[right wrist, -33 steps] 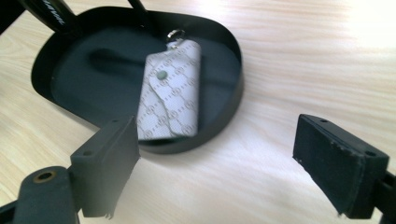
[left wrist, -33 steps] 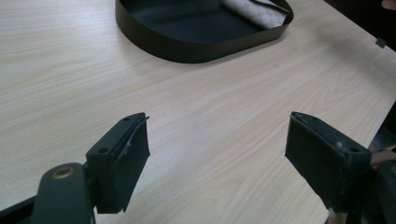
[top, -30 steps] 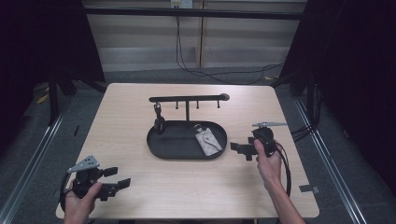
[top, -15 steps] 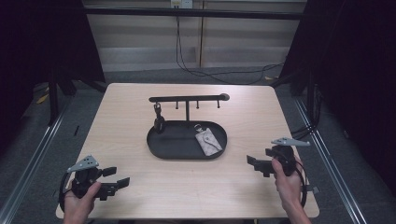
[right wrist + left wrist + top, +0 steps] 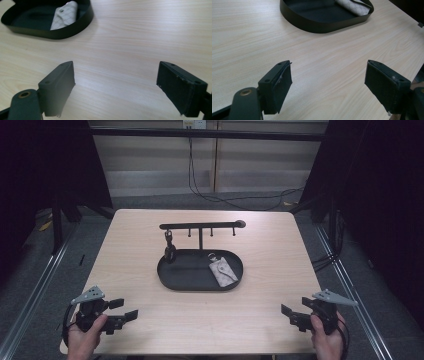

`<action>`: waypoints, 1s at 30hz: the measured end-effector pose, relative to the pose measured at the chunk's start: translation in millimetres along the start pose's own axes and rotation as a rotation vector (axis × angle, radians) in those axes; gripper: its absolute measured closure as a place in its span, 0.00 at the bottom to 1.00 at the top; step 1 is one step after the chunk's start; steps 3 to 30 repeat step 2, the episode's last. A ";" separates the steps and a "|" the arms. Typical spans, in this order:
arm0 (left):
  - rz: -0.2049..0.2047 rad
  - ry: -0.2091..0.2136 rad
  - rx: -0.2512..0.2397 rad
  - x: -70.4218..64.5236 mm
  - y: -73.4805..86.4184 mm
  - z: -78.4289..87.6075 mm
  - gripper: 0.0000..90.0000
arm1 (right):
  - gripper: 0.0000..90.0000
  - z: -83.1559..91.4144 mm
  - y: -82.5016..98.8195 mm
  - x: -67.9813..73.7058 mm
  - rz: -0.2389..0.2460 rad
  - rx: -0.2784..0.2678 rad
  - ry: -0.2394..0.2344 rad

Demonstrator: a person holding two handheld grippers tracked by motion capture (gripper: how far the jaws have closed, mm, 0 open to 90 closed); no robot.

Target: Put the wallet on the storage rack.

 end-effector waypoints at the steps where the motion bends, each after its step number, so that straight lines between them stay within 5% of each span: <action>1: 0.000 0.001 -0.006 -0.2 -0.8 0.7 0.24 | 0.16 1.3 3.7 -3.8 -0.025 -0.012 0.003; 30: 0.002 -0.001 -0.009 0.0 -1.3 1.5 0.24 | 0.16 1.7 7.4 -6.3 -0.037 -0.012 0.001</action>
Point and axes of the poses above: each handheld gripper's, and its own axes: z roughly backward along the jaws, y roughly out of its underside, x roughly to its left, the point moved 10 cm from there along -z, roughly forward along the jaws, and after that the axes turned 7 degrees about x, right-handed, at the moved point
